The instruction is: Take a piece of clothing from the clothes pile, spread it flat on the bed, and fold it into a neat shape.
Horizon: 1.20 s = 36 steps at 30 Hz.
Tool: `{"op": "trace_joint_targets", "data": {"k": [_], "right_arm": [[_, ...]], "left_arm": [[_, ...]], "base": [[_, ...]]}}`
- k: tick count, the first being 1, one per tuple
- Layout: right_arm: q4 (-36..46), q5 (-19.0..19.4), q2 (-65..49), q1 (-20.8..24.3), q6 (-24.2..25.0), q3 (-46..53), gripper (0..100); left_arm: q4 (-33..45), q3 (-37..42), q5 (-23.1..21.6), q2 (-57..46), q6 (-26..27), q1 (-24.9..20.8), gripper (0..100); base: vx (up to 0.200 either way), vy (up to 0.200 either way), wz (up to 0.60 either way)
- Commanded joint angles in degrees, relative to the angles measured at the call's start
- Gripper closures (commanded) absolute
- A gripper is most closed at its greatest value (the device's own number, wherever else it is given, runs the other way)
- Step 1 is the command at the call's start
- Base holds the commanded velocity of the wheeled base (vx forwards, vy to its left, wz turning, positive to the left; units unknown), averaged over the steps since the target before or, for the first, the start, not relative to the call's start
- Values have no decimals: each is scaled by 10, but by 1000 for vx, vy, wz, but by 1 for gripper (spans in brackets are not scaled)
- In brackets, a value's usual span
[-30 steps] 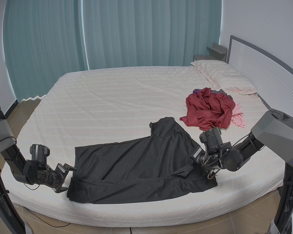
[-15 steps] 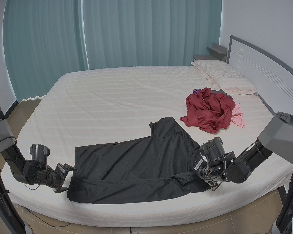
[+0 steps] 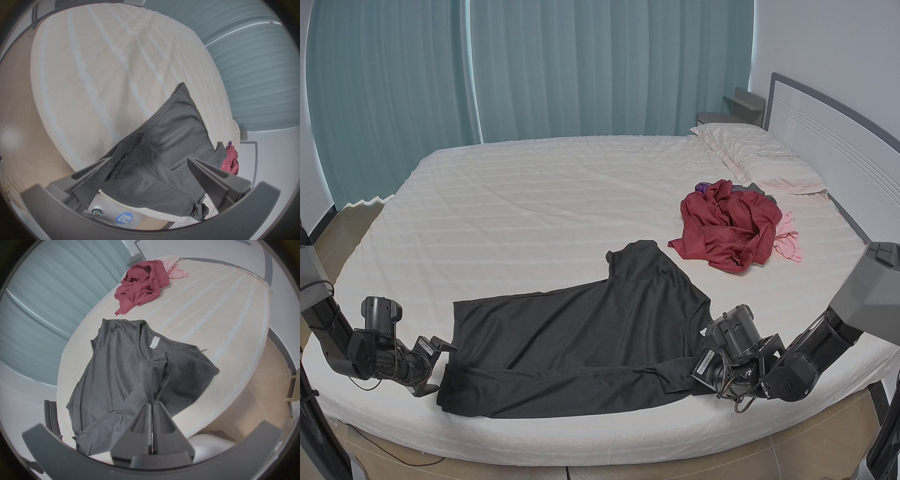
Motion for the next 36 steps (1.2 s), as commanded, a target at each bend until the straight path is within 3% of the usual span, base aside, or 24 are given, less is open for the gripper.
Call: {"op": "trace_joint_targets", "data": {"k": [1, 9, 21, 24, 28, 29, 32, 36], "right_arm": [[-2, 2, -2, 10, 1, 24, 0], [-11, 6, -32, 2, 1, 47, 0], [-81, 44, 17, -73, -13, 52, 0], [-126, 91, 16, -90, -50, 92, 0], [-174, 113, 14, -98, -80, 128, 0], [-217, 122, 17, -108, -115, 154, 0], [-268, 144, 19, -121, -153, 188, 0], [-358, 211, 16, -162, -230, 234, 0]], "left_arm": [[0, -1, 0, 0, 0, 0, 0], [0, 0, 0, 0, 0, 0, 0], [0, 0, 0, 0, 0, 0, 0], [0, 0, 0, 0, 1, 0, 0], [0, -1, 0, 0, 0, 0, 0], [0, 0, 0, 0, 0, 0, 0], [0, 0, 0, 0, 1, -1, 0], [-1, -1, -1, 0, 1, -1, 0]], "base": [[0, 0, 0], [0, 0, 0], [0, 0, 0], [0, 0, 0], [0, 0, 0], [0, 0, 0], [0, 0, 0], [0, 0, 0]]}}
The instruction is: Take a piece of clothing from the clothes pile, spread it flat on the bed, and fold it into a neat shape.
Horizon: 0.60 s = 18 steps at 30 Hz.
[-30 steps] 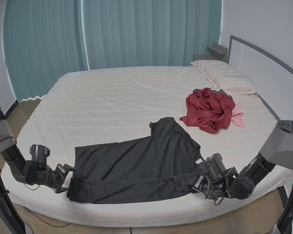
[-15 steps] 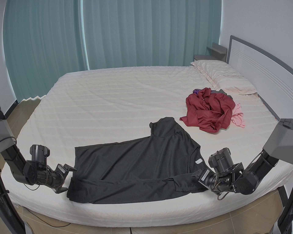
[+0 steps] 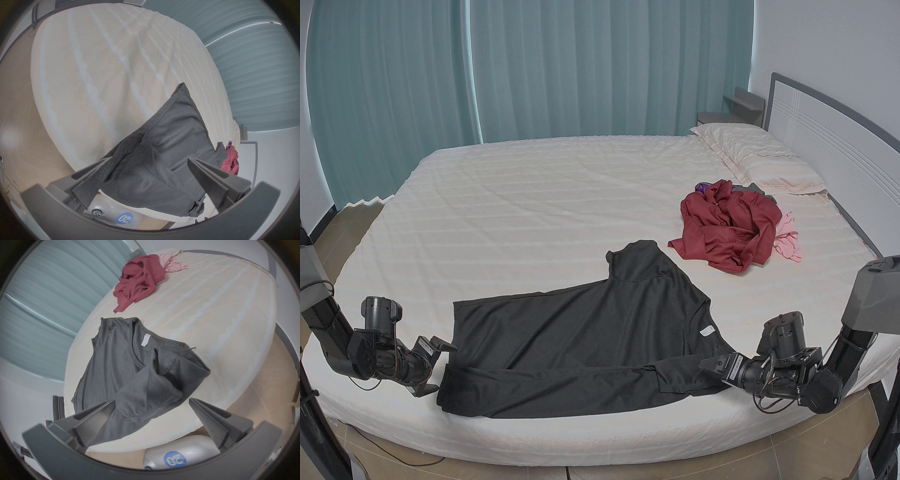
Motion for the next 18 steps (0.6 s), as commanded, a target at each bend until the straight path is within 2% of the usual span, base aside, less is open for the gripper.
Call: {"op": "trace_joint_targets", "data": {"k": [1, 3, 4, 5, 6, 8, 12, 14, 18], "right_arm": [[-74, 67, 3, -56, -82, 65, 0], [-102, 113, 9, -80, -134, 79, 0], [-105, 121, 10, -85, -142, 81, 0], [-119, 171, 22, -102, -182, 84, 0], [-127, 200, 33, -112, -202, 83, 0], [-138, 230, 50, -124, -230, 79, 0], [-153, 239, 87, -133, -280, 74, 0], [-166, 257, 107, -136, -303, 68, 0], [-190, 275, 125, -137, -312, 65, 0]], "left_arm": [[-1, -1, -1, 0, 0, -1, 0], [-1, -1, -1, 0, 0, -1, 0], [-1, -1, -1, 0, 0, 0, 0], [-1, -1, -1, 0, 0, 0, 0], [-1, -1, -1, 0, 0, 0, 0], [-1, 0, -1, 0, 0, 0, 0], [-1, 0, -1, 0, 0, -1, 0], [-1, 0, -1, 0, 0, -1, 0], [-1, 0, -2, 0, 1, -1, 0]], "base": [[0, 0, 0], [0, 0, 0], [0, 0, 0], [0, 0, 0], [0, 0, 0], [0, 0, 0], [0, 0, 0], [0, 0, 0], [0, 0, 0]]}}
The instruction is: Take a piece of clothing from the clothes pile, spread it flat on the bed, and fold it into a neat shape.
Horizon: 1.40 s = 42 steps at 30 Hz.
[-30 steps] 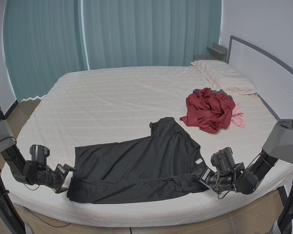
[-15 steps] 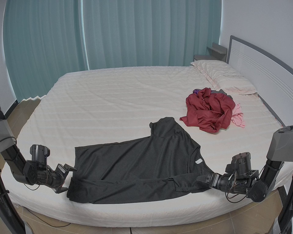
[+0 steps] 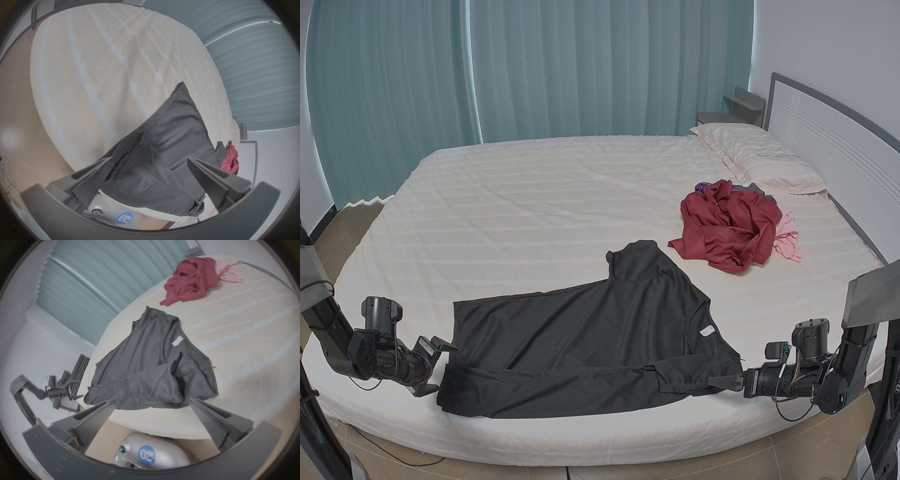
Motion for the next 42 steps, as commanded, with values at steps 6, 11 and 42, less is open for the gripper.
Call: {"op": "trace_joint_targets", "data": {"k": [6, 11, 42], "right_arm": [[-12, 12, 56, -5, -5, -24, 0], [-12, 15, 62, -4, -2, -33, 100], [-29, 10, 1, -43, 0, 45, 100]], "left_arm": [[0, -1, 0, 0, 0, 0, 0], [0, -1, -1, 0, -1, 0, 0], [0, -1, 0, 1, 0, 0, 0]], "base": [[0, 0, 0], [0, 0, 0], [0, 0, 0]]}}
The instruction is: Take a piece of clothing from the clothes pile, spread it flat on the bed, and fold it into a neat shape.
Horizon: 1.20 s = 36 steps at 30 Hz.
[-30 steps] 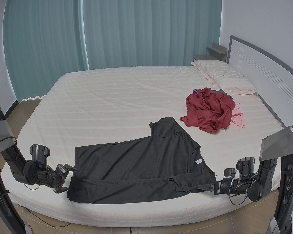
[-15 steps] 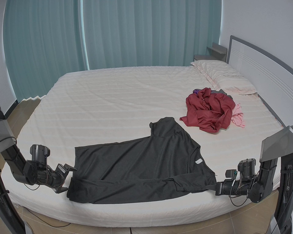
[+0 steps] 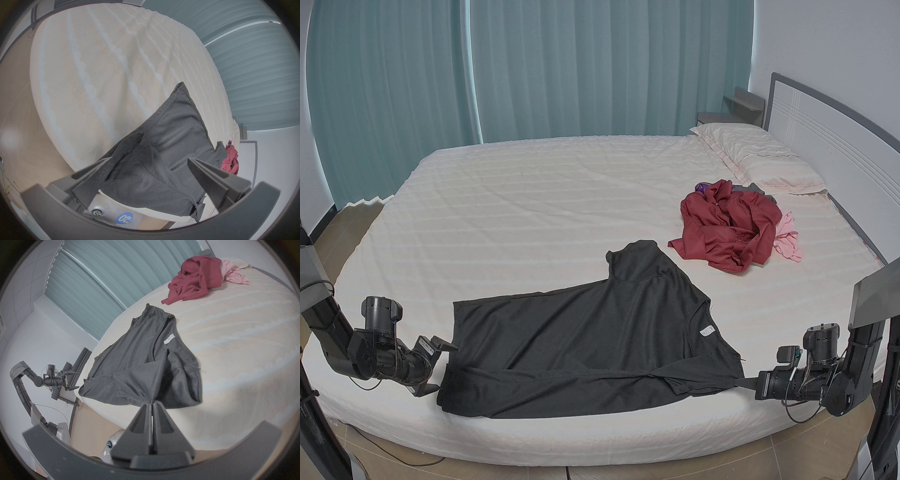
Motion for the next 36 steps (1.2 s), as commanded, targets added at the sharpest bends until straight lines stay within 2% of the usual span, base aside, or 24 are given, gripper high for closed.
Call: {"op": "trace_joint_targets", "data": {"k": [1, 13, 14, 22, 25, 28, 30, 33, 36], "right_arm": [[0, 0, -12, 1, 0, 11, 100], [7, 1, -18, 8, 0, 17, 100], [7, 1, -16, 9, 0, 17, 0], [0, 2, -22, 11, 2, 8, 0], [0, 1, -20, 27, 22, -1, 0], [-1, -16, -6, 54, 64, -22, 0], [0, -45, 7, 61, 87, -53, 0], [4, -68, 26, 64, 100, -86, 0], [4, -69, 47, 60, 100, -107, 0]], "left_arm": [[0, 0, 0, 1, 0, 0, 0], [0, 0, 0, 1, 0, 0, 0], [0, 0, 0, 1, 0, 0, 0], [0, 0, 0, 1, 0, 0, 0], [-1, 0, 0, 1, 0, 0, 0], [0, 0, 0, 1, 0, 0, 0], [0, 0, 0, 1, 0, 0, 0], [0, 0, 0, 1, 0, 0, 0], [0, 0, 0, 1, 0, 0, 0]], "base": [[0, 0, 0], [0, 0, 0], [0, 0, 0], [0, 0, 0], [0, 0, 0], [0, 0, 0], [0, 0, 0], [0, 0, 0], [0, 0, 0]]}}
